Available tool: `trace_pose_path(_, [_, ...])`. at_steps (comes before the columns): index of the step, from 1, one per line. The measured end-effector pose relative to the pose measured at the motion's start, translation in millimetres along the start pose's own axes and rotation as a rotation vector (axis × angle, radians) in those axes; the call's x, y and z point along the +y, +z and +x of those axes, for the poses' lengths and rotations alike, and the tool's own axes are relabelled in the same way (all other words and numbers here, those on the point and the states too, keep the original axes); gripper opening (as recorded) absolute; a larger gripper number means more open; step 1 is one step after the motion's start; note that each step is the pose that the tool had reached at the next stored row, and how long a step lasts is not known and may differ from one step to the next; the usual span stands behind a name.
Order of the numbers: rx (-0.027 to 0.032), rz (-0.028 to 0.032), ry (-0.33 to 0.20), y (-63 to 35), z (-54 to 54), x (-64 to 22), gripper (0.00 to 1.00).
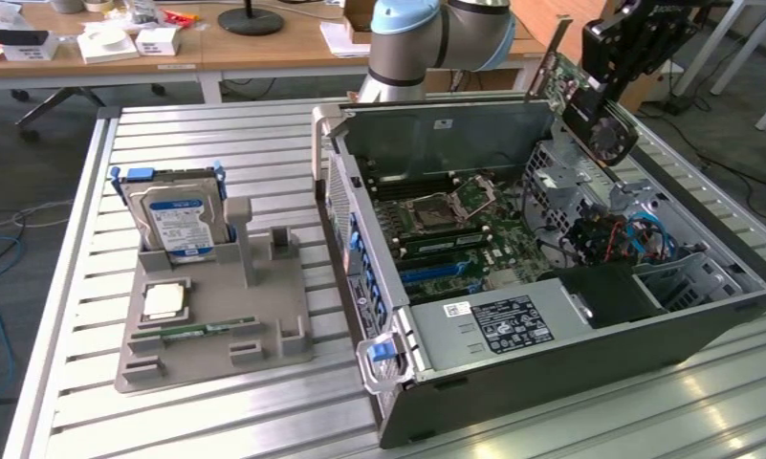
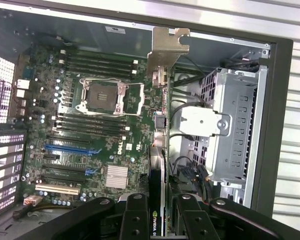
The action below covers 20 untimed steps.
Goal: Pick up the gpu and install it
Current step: 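Insert the gpu into the slot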
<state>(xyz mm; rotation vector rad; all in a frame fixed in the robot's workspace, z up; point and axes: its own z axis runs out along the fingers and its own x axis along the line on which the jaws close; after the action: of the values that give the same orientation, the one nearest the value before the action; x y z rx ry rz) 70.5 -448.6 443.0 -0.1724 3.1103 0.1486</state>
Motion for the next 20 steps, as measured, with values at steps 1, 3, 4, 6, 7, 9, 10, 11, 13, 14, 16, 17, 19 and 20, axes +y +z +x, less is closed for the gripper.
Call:
trace_pose_path(1, [0.0003,-0.0001,-0.003,0.0,0.0,0.0,0.25])
trace_pose_path(3, [0.0010,-0.0003,-0.011,0.0,0.0,0.0,0.25])
trace_pose_path(4, [0.0015,-0.0005,-0.016,0.0,0.0,0.0,0.25])
trace_pose_path(6, [0.0025,-0.0007,-0.026,0.0,0.0,0.0,0.25])
trace_pose_path(7, [0.0029,-0.0010,-0.032,0.0,0.0,0.0,0.25])
trace_pose_path(9, [0.0040,-0.0012,-0.043,0.0,0.0,0.0,0.25])
trace_pose_path(10, [0.0045,-0.0014,-0.048,0.0,0.0,0.0,0.25])
trace_pose_path(11, [0.0050,-0.0016,-0.053,0.0,0.0,0.0,0.25])
trace_pose_path(13, [0.0061,-0.0019,-0.065,0.0,0.0,0.0,0.25])
trace_pose_path(14, [0.0067,-0.0022,-0.071,0.0,0.0,0.0,0.25])
trace_pose_path(16, [0.0083,-0.0025,-0.088,0.0,0.0,0.0,0.25])
trace_pose_path(17, [0.0091,-0.0028,-0.097,0.0,0.0,0.0,0.25])
trace_pose_path(19, [0.0107,-0.0033,-0.114,0.0,0.0,0.0,0.25])
trace_pose_path(20, [0.0115,-0.0035,-0.122,0.0,0.0,0.0,0.25])
